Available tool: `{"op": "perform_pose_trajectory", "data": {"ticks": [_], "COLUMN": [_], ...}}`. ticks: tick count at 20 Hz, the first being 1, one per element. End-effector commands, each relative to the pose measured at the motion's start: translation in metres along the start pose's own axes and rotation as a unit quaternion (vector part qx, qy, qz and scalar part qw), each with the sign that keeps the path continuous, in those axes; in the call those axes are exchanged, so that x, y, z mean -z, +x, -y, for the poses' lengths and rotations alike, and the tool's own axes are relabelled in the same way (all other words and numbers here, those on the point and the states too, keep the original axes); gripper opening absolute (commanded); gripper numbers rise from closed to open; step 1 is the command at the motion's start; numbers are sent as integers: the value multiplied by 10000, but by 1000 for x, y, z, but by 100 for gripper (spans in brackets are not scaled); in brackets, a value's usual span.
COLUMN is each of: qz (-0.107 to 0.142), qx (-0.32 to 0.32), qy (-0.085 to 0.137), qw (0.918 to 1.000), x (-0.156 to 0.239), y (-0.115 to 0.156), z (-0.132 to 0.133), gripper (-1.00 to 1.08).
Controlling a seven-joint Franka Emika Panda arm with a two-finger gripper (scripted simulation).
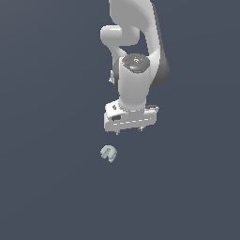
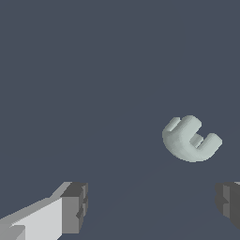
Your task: Pick up the object and move it to a goal position.
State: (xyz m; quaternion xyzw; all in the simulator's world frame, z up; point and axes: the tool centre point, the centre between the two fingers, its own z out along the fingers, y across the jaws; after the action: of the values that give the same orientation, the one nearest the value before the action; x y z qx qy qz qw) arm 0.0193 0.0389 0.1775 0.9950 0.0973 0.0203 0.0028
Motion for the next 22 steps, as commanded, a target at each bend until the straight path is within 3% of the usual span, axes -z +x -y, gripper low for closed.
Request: {"op": "perform_pose_trajectory", "data": {"ticks": [1, 11, 22], "qz": [12, 73, 133], "qx": [175, 1235, 2508], "qy": [-4, -9, 26], "qw": [9998, 9923, 9679], "x": [-3, -24, -50], "y": [1, 7, 11], "z": [-4, -27, -55], "gripper": [100, 100, 100]}}
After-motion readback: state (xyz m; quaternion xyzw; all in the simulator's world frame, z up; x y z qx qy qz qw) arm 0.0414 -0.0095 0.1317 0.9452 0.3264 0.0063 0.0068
